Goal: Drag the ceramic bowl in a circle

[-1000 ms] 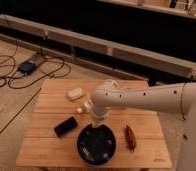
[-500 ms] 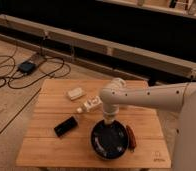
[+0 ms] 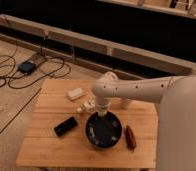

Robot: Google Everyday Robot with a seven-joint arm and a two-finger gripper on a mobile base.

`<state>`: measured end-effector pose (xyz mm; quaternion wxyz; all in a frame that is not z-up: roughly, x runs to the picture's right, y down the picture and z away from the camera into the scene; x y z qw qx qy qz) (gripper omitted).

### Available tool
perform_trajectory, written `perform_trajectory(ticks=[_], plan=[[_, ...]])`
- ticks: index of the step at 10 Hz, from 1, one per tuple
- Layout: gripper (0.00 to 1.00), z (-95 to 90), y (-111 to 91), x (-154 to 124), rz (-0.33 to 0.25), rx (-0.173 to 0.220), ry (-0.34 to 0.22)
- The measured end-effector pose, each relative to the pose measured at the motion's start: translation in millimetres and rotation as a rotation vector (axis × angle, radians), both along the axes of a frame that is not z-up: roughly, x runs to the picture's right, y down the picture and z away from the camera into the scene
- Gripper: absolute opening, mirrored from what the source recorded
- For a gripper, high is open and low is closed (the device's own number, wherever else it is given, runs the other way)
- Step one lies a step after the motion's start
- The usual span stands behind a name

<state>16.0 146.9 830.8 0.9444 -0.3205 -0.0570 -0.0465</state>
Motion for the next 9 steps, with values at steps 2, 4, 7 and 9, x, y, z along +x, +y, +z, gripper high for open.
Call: perform_trajectory(ticks=[2, 4, 7, 9], plan=[[0.39, -0.7, -2, -20, -0.011, -0.002, -0.045], [0.59, -3.3, -2, -30, -0.021, -0.004, -0.074], [0.80, -7.2, 5, -29, -0.025, -0.017, -0.086], [0.80, -10.0, 10, -24, -0.029, -0.029, -0.088]])
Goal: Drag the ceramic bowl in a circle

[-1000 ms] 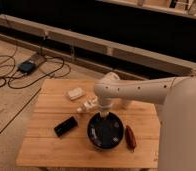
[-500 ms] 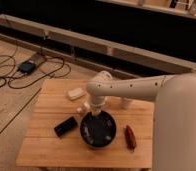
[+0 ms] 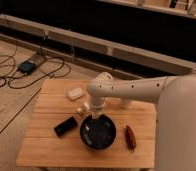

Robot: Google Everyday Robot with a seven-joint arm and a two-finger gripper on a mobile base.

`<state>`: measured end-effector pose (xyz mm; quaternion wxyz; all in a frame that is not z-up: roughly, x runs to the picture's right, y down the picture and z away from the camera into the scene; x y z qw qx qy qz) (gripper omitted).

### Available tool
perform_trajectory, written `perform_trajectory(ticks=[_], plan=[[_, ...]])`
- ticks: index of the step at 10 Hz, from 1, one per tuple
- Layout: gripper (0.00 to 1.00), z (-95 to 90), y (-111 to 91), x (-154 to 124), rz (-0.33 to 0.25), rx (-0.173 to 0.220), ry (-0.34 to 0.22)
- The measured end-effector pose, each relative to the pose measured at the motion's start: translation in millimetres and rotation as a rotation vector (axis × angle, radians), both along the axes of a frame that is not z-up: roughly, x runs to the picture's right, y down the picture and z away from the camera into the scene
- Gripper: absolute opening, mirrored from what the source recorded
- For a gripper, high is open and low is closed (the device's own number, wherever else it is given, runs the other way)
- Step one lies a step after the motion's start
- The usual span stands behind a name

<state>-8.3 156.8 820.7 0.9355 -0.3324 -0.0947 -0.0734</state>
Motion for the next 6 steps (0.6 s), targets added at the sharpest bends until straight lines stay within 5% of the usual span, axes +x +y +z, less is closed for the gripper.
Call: perform_trajectory(ticks=[6], plan=[[0.80, -1.0, 1.8, 3.4, -0.002, -0.006, 0.002]])
